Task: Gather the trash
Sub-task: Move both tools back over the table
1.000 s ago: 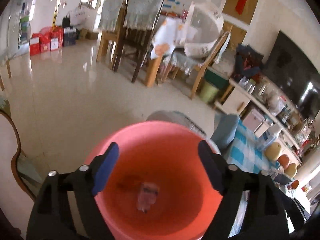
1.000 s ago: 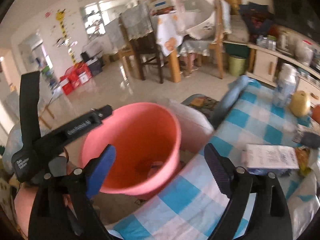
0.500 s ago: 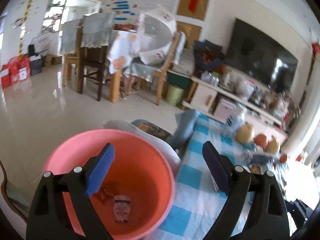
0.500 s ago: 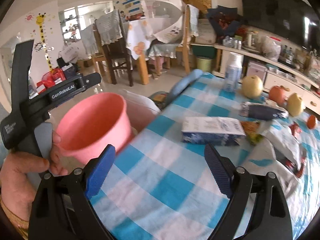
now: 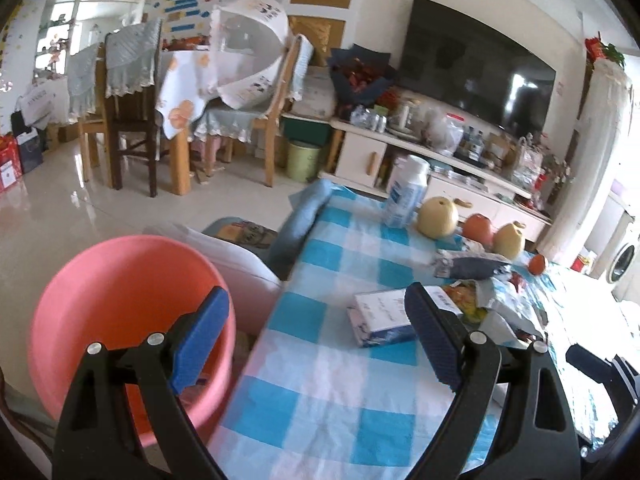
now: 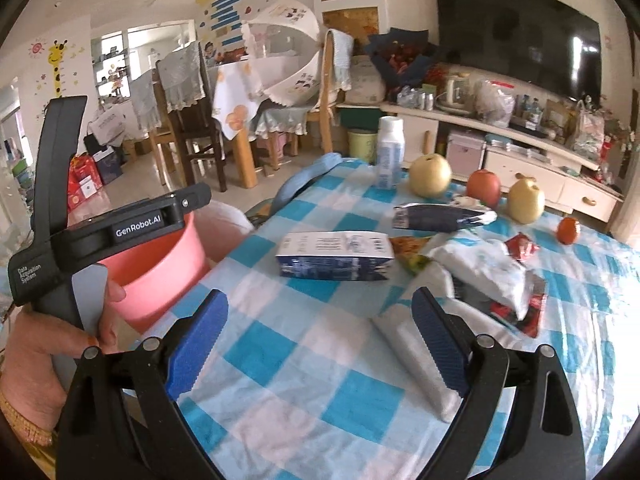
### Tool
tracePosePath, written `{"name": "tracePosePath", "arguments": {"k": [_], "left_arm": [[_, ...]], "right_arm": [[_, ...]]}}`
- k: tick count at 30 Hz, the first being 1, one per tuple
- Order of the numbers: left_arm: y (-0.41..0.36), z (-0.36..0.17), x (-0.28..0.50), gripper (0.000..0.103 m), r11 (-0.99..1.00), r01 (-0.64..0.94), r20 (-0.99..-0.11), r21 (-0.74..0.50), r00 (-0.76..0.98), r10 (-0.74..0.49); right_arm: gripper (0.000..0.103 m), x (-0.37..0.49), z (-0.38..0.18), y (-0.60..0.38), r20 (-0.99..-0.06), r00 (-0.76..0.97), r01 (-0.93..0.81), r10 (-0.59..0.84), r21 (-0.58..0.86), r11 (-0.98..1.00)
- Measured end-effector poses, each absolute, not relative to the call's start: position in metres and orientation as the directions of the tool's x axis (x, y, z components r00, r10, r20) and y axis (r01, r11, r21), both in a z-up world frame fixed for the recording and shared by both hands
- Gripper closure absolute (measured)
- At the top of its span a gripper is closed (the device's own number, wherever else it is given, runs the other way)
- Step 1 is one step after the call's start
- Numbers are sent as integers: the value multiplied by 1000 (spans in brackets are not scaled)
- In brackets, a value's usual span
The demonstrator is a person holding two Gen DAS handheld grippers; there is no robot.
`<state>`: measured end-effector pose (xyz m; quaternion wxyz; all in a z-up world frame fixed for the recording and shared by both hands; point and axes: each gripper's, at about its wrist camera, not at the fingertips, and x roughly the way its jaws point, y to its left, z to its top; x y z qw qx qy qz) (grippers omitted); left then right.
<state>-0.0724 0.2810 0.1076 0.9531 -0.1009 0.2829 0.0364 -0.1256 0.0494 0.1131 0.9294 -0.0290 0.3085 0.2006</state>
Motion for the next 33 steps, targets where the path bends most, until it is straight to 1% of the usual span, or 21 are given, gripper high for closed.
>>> {"name": "tracePosePath", "arguments": {"k": [17,33], "left_arm": [[213,96,-57,13,992,-7,-598,-123,799,-69],[158,85,-51,13,992,127,-636,-26,763,-114]], "right_arm": [[9,-121,112,-13,-548,796,-286,257,33,958],[7,-104,92,-56,-570,803,-207,172,5,978]]}}
